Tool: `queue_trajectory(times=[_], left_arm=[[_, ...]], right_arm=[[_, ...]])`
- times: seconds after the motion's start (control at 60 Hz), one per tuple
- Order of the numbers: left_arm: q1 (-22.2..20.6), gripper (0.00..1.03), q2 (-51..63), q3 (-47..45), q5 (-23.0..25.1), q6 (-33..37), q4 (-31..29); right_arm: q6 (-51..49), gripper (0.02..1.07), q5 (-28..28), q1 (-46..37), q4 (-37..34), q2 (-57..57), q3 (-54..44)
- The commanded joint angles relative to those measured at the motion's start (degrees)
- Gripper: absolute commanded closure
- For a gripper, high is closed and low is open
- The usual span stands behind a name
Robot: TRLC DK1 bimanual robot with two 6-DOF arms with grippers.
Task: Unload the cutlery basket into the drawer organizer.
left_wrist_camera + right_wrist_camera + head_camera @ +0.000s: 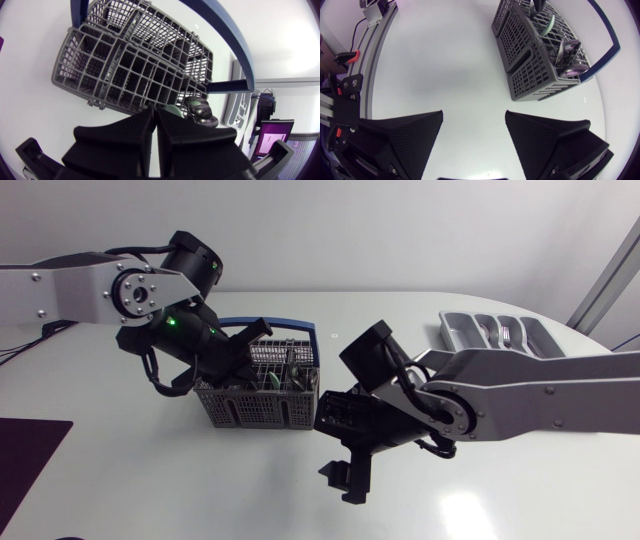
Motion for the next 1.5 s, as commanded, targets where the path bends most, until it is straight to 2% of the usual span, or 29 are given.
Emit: queue_trajectory(times=[0.0,0.367,1.033,1.217,1.483], left_arm=[[0.61,0.99,-2.73,0.37,0.42,0.88,-1.10],[1.40,0.99,-8.44,2.92,0.42,0.88,-4.88],[2.55,0.99,-20.48,1.68,0.42,0.00,-4.53],[0.35,0.99,-24.00,-0.16,0.51,-0.09,-4.44],[-3.96,0.99,-24.26,-2.27,2.62,-6.06,-4.18]], right_arm=[[1.32,0.17,-0.12,0.75,-0.20,0.89,1.15],[1.41,0.17,-0.03,1.19,-0.29,1.15,0.71],[1.76,0.17,0.06,0.84,-0.99,-4.12,-1.13],[2.03,0.17,-0.12,0.31,-0.99,-8.78,-2.28],[4.40,0.17,-0.29,0.05,-0.20,-16.25,-2.89]])
